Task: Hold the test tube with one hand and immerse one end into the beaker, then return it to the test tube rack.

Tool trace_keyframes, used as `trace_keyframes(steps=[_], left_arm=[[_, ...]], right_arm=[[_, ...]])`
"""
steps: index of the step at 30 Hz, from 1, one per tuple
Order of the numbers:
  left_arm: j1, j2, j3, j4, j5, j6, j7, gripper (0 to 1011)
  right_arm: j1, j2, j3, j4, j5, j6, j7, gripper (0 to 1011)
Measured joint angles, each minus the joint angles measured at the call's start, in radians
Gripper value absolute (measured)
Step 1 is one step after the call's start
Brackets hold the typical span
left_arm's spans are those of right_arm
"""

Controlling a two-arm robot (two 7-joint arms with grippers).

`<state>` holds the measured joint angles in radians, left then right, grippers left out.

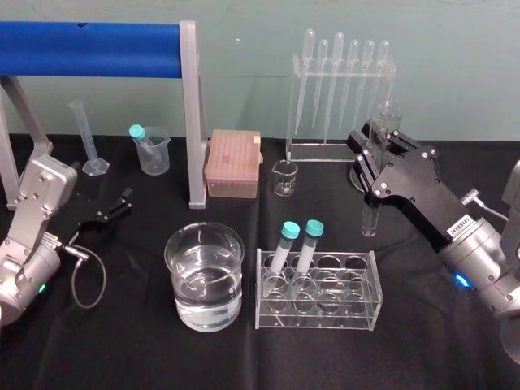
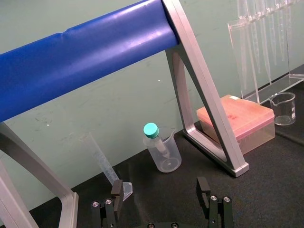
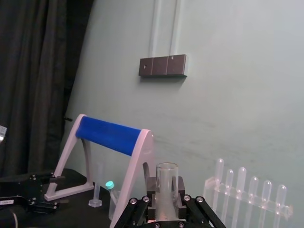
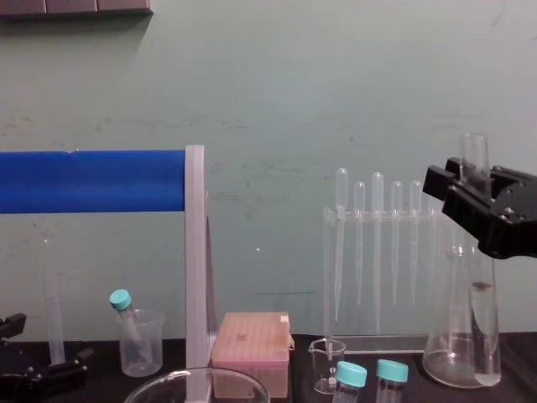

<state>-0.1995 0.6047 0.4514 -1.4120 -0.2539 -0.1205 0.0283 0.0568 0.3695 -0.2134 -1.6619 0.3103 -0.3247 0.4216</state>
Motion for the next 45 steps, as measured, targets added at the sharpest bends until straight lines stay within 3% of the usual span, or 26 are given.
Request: trace_keyframes(steps=[45], left_arm=[[0.000, 0.000, 0.000, 0.000, 0.000, 0.000, 0.000, 1000]], right_arm=[[0.003, -0.004, 0.000, 0.012, 0.005, -0.001, 0.004, 222]])
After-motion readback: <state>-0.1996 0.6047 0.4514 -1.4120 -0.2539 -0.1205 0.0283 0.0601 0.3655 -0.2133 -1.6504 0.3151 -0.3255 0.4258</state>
